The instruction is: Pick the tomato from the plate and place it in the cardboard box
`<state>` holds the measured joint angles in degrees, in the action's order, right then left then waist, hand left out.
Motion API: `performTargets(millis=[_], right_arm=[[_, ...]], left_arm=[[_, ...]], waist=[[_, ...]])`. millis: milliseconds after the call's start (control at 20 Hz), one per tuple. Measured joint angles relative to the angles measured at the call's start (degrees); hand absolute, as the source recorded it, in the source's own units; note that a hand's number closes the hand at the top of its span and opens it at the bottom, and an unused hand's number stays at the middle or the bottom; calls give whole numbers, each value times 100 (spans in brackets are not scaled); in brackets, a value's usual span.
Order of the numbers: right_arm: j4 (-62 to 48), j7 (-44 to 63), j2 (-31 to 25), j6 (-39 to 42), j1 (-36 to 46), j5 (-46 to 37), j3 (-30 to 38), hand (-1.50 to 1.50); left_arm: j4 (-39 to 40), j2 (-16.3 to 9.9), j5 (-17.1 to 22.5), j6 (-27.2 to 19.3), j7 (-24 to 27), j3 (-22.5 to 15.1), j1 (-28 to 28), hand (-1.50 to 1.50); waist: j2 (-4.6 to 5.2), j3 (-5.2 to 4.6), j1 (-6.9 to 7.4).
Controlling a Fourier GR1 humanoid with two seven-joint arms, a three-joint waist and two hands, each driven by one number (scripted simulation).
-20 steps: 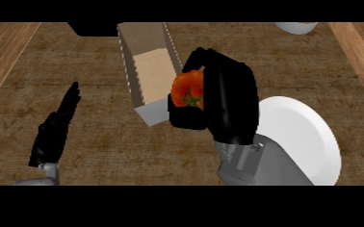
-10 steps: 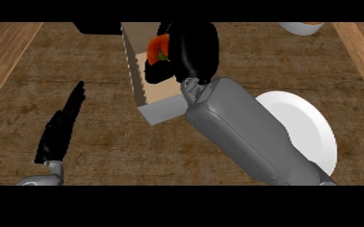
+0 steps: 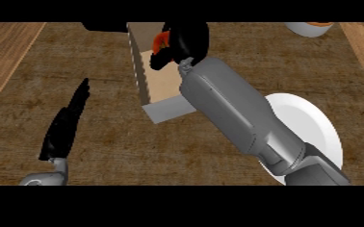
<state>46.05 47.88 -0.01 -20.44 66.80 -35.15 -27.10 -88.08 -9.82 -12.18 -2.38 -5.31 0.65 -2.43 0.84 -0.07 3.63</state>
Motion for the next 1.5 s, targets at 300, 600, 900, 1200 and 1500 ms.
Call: performTargets(millis=[300,600,900,1200,1500], right_arm=[[-1053,-381,1,-660,173,726,-45,-150],[-1426,-930,1,-1420,250,1348,-72,-150],[-1356,-1623,-6,-2729,191,1707,386,-150],[-882,-2708,-28,-3376,-132,2303,1160,-150],[-214,-3267,-388,-3573,-834,2591,1726,-150]], left_arm=[[21,8,22,66,40,-19,-95,0],[144,-2,21,112,76,-7,-211,0],[134,6,15,67,37,42,-221,0],[35,-51,45,55,-18,151,-68,0],[-141,-78,96,46,-94,255,157,0]], waist=[[49,0,148],[67,2,204],[51,9,109],[3,14,-74],[-72,12,-298]])
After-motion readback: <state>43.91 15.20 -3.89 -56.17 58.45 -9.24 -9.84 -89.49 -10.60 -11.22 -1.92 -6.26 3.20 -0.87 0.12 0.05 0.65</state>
